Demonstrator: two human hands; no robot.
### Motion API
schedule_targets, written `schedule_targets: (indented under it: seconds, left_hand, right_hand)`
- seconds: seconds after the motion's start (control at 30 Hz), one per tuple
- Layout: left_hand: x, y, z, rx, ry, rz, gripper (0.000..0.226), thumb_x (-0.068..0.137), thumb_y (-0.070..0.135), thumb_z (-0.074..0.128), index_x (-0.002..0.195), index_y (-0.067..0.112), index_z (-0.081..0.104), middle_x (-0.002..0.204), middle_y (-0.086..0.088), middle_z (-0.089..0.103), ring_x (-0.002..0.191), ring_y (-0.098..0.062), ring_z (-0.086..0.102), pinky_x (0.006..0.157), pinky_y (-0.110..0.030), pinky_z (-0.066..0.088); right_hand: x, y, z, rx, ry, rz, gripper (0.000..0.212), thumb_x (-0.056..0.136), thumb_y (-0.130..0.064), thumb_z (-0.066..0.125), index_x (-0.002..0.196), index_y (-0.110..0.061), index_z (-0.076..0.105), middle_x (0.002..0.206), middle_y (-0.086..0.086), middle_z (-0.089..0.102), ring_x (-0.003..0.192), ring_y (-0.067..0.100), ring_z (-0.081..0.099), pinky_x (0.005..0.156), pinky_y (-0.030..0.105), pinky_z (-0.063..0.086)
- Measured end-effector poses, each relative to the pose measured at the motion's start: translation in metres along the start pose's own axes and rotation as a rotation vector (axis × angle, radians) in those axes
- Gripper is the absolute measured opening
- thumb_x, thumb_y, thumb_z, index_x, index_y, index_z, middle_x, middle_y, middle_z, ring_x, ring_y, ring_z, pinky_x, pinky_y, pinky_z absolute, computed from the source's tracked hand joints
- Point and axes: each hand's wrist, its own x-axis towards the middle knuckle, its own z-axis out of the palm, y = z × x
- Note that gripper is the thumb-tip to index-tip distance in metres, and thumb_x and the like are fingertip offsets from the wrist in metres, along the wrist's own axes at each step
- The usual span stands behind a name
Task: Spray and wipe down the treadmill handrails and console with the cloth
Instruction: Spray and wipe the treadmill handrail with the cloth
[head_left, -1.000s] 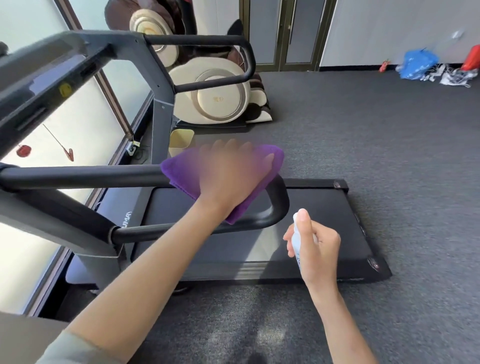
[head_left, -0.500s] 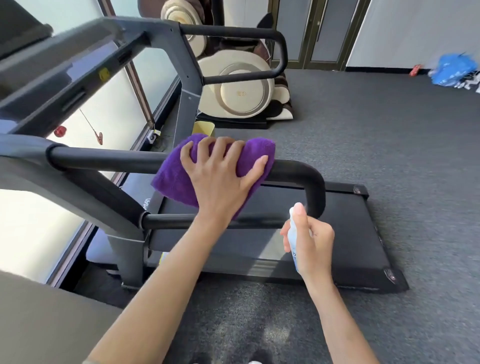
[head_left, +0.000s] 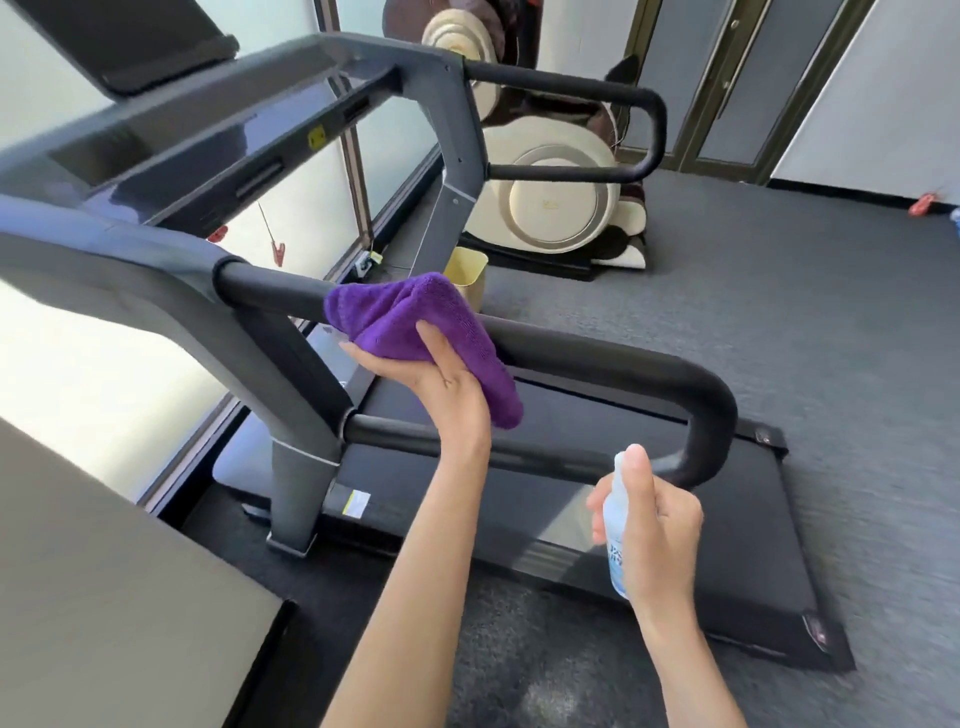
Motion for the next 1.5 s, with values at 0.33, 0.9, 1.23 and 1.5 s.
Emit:
schedule_targets:
  seconds: [0.33,0.9,1.23,1.5]
  left_hand:
    - [0.065,0.033,-0.010,-0.303,0.318,-0.223,0.098,0.067,0.039,0.084,0.143,0.012,0.030,0.118,-0.005,0.062,0.100,-0.025,0.068,0.087,-0.046,0.057]
    - [0.100,0.061,-0.039,-0.170,0.334,-0.405,0.070,0.073,0.040,0.084,0.124,0.009,0.048,0.107,-0.002,0.064,0.090,-0.017,0.067,0.082,-0.036,0.059]
    - [0.096,0.055,-0.034,-0.128,0.341,-0.379,0.069,0.075,0.038,0.082,0.127,0.010,0.045,0.105,0.002,0.062,0.090,-0.015,0.067,0.071,-0.022,0.057]
    - [0.061,0.053,-0.013,-0.095,0.329,-0.394,0.073,0.076,0.040,0.080,0.131,0.013,0.041,0.093,0.009,0.054,0.077,-0.006,0.059,0.059,-0.021,0.050]
  right_hand:
    - [-0.008,-0.005,0.011,-0.040,-0.035,-0.017,0.064,0.077,-0.070,0.048,0.039,-0.020,0.054,0.047,0.023,0.047,0.043,0.019,0.041,0.059,0.033,0.038]
    - [-0.018,0.009,0.014,-0.103,0.085,0.006,0.070,0.080,-0.071,0.046,0.053,-0.007,0.059,0.046,0.019,0.050,0.044,0.019,0.046,0.060,0.035,0.041]
    - [0.005,-0.014,0.053,-0.028,0.038,-0.017,0.087,0.077,-0.069,0.046,0.057,0.015,0.050,0.040,0.001,0.049,0.040,0.012,0.044,0.057,0.030,0.039]
    - [0.030,-0.016,0.012,0.066,-0.109,-0.004,0.087,0.073,-0.073,0.045,0.053,0.011,0.051,0.039,0.003,0.048,0.040,0.011,0.048,0.050,0.021,0.043]
